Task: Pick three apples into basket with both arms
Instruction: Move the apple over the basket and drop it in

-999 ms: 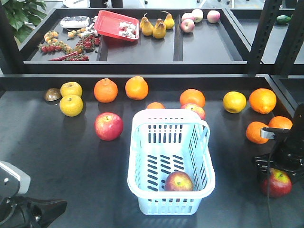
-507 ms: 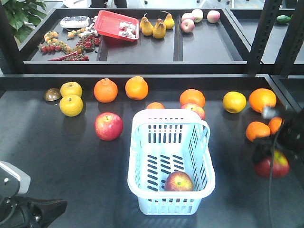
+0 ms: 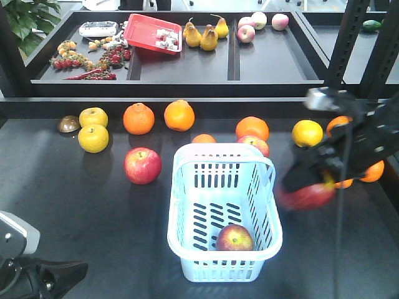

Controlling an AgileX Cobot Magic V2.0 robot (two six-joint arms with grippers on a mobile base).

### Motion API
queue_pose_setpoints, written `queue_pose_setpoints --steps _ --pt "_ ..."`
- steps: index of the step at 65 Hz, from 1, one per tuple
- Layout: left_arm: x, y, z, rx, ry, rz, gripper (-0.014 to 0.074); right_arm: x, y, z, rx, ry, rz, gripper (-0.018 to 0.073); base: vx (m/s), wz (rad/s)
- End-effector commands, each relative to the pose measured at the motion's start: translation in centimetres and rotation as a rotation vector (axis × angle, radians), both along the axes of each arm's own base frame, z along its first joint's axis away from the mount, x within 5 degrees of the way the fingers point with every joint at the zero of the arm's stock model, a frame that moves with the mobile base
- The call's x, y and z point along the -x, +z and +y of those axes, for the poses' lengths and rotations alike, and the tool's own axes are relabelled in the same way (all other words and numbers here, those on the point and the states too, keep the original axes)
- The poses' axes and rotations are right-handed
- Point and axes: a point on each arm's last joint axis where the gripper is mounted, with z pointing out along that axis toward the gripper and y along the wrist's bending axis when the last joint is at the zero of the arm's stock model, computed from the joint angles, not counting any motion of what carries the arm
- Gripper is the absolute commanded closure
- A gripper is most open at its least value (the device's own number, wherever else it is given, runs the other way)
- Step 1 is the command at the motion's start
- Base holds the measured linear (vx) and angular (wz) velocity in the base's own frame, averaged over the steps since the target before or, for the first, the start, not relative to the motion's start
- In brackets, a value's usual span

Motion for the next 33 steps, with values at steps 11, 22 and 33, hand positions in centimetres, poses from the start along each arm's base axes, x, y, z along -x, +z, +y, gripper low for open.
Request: queue_pose_setpoints --steps 11,22,33 --pt "-0.6 1.1 0.0 0.037 0.041 -0.048 0.0603 1.1 -0.3 5.2 -0.051 0.018 -0.183 0.0545 0.0 0.0" --pt "-0.6 1.1 0.0 0.037 0.041 -0.048 0.0603 0.6 -1.1 6.7 -0.057 0.068 -0.236 0.0419 0.0 0.0" --pt "-0.5 1.0 0.0 0.037 0.04 -0.047 0.0603 0.1 -2.0 6.9 -0.064 0.071 -0.215 0.0143 0.0 0.0"
